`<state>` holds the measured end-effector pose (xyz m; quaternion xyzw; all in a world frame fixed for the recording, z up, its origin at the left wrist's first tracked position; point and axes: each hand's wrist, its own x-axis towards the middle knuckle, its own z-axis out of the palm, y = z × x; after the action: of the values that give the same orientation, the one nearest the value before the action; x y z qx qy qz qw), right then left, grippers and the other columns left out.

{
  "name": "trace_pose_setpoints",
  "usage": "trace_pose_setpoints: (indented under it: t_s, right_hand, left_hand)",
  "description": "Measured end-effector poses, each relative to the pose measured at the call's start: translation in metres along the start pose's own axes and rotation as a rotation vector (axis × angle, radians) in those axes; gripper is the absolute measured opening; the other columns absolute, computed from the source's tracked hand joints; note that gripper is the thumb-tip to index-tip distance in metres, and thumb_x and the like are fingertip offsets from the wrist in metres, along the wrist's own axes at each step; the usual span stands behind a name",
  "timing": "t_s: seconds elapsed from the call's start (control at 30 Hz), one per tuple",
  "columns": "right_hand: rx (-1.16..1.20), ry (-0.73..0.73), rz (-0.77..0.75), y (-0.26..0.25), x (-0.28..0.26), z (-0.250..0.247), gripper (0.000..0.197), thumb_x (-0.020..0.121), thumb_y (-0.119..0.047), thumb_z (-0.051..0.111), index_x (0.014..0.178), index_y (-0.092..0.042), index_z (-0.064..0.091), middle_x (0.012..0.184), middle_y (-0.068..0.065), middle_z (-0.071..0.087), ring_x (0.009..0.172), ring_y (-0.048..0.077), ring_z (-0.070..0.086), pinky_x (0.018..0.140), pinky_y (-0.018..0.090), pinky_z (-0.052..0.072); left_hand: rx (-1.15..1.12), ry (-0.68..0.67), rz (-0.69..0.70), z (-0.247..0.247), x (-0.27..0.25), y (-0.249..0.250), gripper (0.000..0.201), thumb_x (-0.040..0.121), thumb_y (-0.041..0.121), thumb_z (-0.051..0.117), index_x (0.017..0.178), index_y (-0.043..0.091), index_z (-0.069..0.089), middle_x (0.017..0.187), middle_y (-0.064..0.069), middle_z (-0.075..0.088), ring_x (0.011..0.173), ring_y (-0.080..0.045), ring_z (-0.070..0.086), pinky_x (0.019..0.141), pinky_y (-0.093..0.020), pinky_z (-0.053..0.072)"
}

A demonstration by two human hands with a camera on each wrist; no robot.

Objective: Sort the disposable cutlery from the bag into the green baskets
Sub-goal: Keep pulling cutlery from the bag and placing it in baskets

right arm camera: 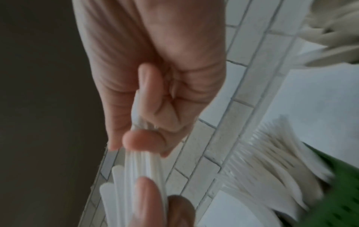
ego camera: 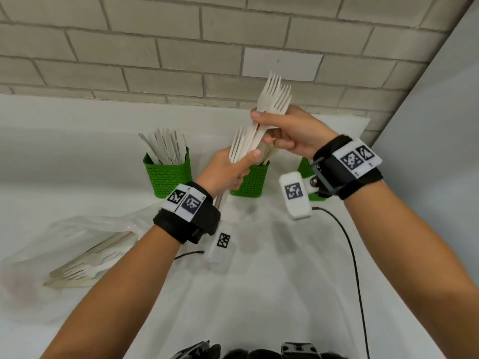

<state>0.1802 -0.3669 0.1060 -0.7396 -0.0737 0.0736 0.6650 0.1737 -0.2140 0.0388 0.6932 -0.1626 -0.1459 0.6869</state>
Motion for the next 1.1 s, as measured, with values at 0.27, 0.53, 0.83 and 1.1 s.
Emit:
trace_pose_setpoints:
  t_s: [0.27,0.53,0.83,1.1]
  right_hand:
    - [-0.054,0.047,-0.064,-0.004,0.016,-0.004,0.012,0.09,-0.007,0.058,0.086,0.003,0.062,0.051,0.002,0.058,0.04,0.008,0.046,0.04,0.015,0.039]
    - [-0.145,0.327,-0.059,0.012,0.023,-0.028,0.01,0.089,-0.007,0.06,0.085,0.002,0.061,0.068,0.013,0.057,0.045,0.01,0.052,0.046,0.017,0.046]
    - [-0.274,0.251,-0.012,0.012,0.022,-0.019,0.01,0.089,-0.007,0.06,0.092,0.002,0.057,0.071,0.013,0.061,0.042,0.01,0.054,0.048,0.019,0.05]
    - [-0.17,0.371,-0.094,0.009,-0.015,-0.026,0.008,0.088,-0.006,0.061,0.092,0.001,0.06,0.072,0.012,0.057,0.042,0.01,0.052,0.044,0.018,0.045]
  left_hand:
    - [-0.08,0.213,0.115,-0.016,0.017,0.003,0.014,0.08,0.016,0.07,0.079,0.019,0.057,0.051,0.008,0.042,0.035,-0.005,0.03,0.037,-0.017,0.024]
    - [-0.031,0.337,-0.015,-0.017,0.028,-0.035,0.059,0.071,0.012,0.078,0.123,0.017,0.05,0.114,-0.002,0.061,0.098,-0.021,0.062,0.061,-0.034,0.054]
    - [0.035,0.171,-0.103,-0.01,0.042,-0.053,0.058,0.068,-0.005,0.077,0.119,0.004,0.051,0.111,-0.015,0.063,0.087,-0.015,0.063,0.075,-0.031,0.054]
    - [0.032,0.201,-0.152,-0.012,0.04,-0.055,0.05,0.067,-0.004,0.078,0.111,0.005,0.056,0.11,-0.021,0.065,0.089,-0.027,0.067,0.085,-0.045,0.045]
